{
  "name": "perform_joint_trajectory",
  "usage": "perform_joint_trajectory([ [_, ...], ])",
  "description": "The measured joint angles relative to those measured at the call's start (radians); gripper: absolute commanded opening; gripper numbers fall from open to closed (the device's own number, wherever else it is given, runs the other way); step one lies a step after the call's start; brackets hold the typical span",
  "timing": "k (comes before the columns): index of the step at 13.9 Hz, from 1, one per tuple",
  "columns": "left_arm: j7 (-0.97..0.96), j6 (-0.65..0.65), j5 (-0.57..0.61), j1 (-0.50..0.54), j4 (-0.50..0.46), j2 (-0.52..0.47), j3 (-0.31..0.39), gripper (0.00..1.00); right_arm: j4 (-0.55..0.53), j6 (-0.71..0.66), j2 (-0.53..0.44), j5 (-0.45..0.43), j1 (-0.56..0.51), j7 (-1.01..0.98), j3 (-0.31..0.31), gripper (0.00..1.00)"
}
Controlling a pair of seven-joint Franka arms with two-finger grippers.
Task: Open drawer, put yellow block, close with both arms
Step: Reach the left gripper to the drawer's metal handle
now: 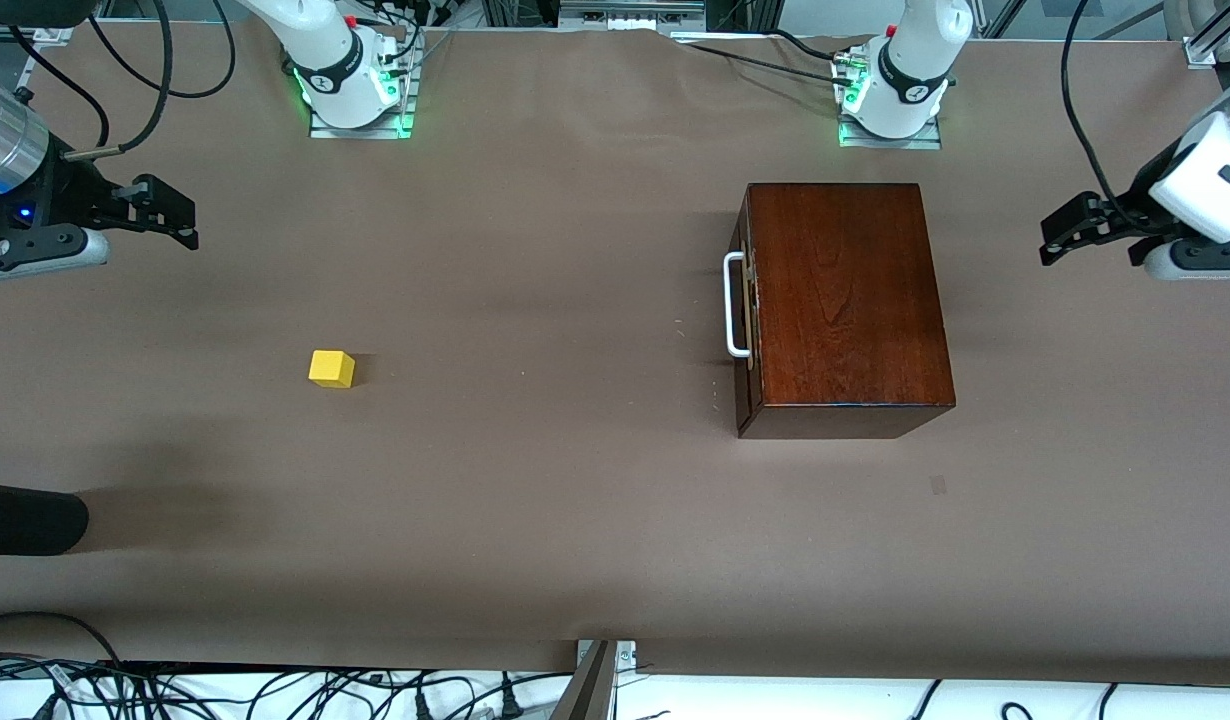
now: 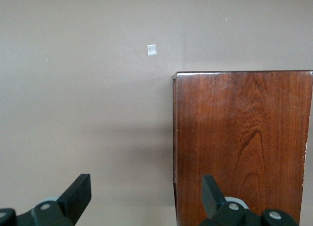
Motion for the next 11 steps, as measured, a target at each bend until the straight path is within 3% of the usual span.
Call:
perform_joint_trajectory([
  [6, -0.038, -0.013, -0.001, -0.045, -0.003, 0.028, -0.128, 1.0, 0.0, 0.0, 0.0, 0.0, 0.0, 0.0, 0.0, 1.0],
  [8, -0.129, -0.008, -0.002, -0.121, -0.003, 0.061, -0.154, 1.0, 0.0, 0.0, 0.0, 0.0, 0.0, 0.0, 0.0, 1.0],
  [11, -0.307, 0.04, -0.002, -0.183, -0.003, 0.133, -0.257, 1.0, 0.0, 0.0, 0.0, 0.0, 0.0, 0.0, 0.0, 1.0],
])
